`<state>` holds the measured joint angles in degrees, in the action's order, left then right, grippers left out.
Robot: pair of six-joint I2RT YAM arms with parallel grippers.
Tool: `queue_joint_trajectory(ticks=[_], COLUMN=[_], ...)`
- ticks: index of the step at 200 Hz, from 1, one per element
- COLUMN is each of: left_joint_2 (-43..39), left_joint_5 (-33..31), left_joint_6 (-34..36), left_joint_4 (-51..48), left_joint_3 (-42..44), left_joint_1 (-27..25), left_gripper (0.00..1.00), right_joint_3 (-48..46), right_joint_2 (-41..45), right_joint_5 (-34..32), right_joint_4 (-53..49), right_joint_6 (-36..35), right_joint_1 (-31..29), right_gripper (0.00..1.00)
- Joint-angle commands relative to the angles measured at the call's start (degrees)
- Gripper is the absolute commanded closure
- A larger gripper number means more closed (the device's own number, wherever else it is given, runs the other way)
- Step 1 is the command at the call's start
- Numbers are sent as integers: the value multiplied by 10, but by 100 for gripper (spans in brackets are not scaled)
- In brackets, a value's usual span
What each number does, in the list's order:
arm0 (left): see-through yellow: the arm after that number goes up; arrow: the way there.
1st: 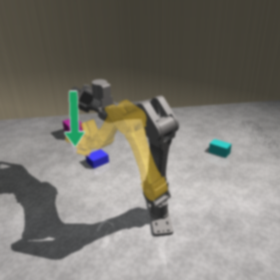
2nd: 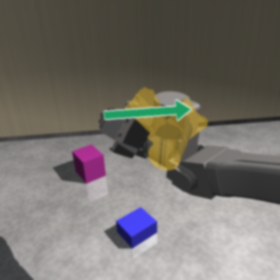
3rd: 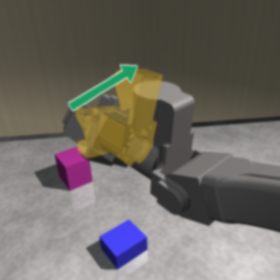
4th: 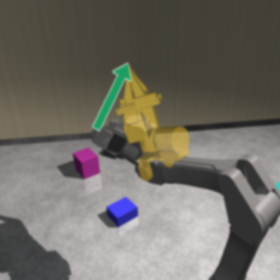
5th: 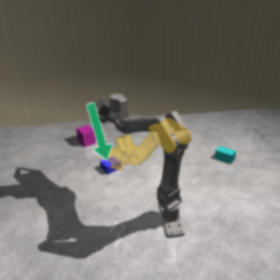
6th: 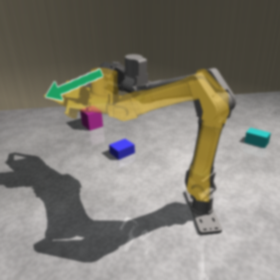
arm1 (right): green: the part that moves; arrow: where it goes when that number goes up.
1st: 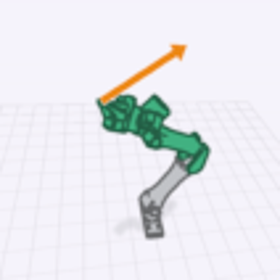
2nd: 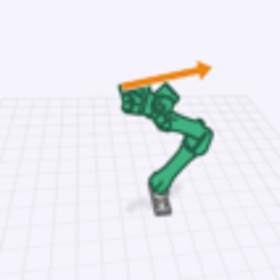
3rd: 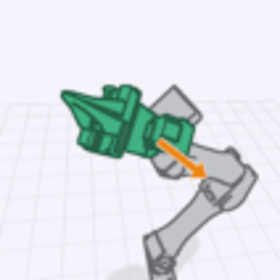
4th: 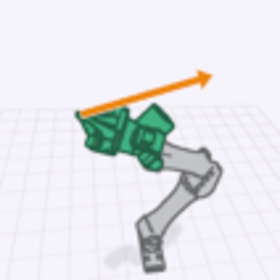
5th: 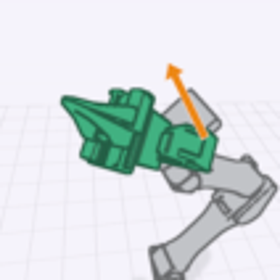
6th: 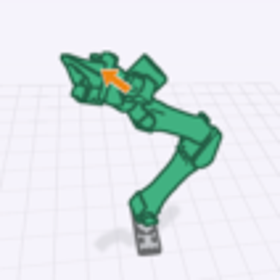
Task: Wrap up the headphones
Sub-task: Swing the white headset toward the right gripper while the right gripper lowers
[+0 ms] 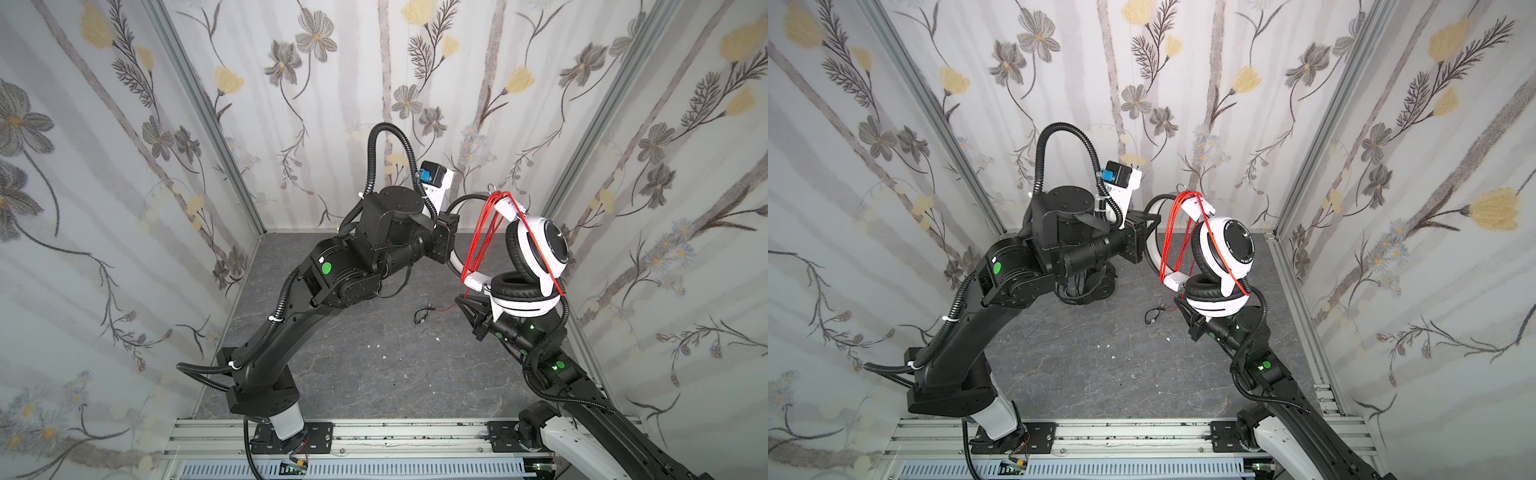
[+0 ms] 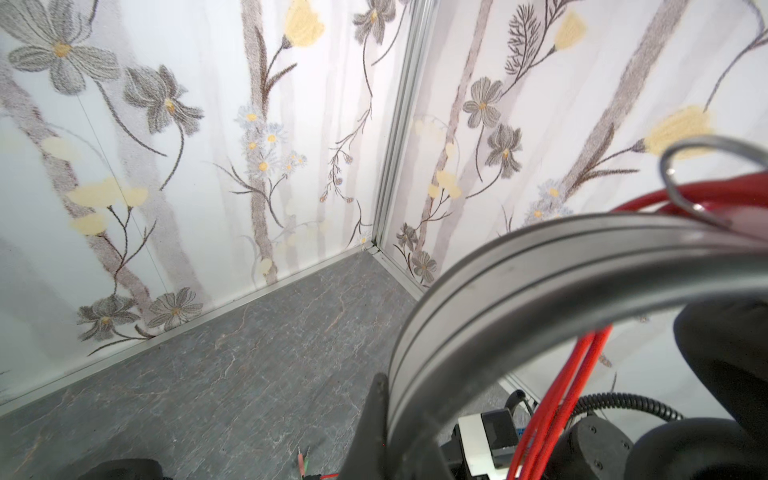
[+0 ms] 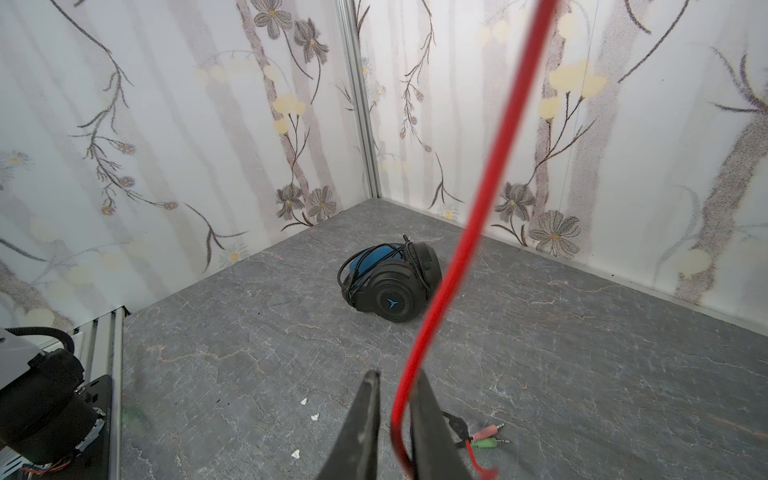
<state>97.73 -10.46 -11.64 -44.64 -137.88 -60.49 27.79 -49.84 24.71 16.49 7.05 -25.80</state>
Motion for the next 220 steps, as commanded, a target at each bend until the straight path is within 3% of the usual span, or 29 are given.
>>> queue_joint_trajectory(ticks=[1, 53, 107, 127, 159, 220], left_joint_2=[-6, -19, -7, -9, -11, -10], left_joint_5=[-39, -43, -25, -17, -13, -8], left_joint_6=[-45, -84, -92, -93, -96, -90], left_joint_4=[93, 220, 206, 205, 204, 205], left_joint_3=[2, 56, 35, 34, 36, 26], left_joint_1=[0, 3, 2, 2, 0, 0], left_gripper=[100, 100, 100, 100, 100, 100], right_joint_3=[-6, -15, -12, -9, 4, -44], right_joint_2=[-4, -8, 2, -2, 0, 66], right_joint_5=[10, 13, -6, -22, -59, -37], right_joint_4=[48, 63, 64, 53, 23, -21], right_joint_6=[18, 26, 28, 24, 10, 40], right_joint_1=[-1, -2, -2, -2, -2, -2], right_gripper=[84, 84, 46, 36, 35, 36])
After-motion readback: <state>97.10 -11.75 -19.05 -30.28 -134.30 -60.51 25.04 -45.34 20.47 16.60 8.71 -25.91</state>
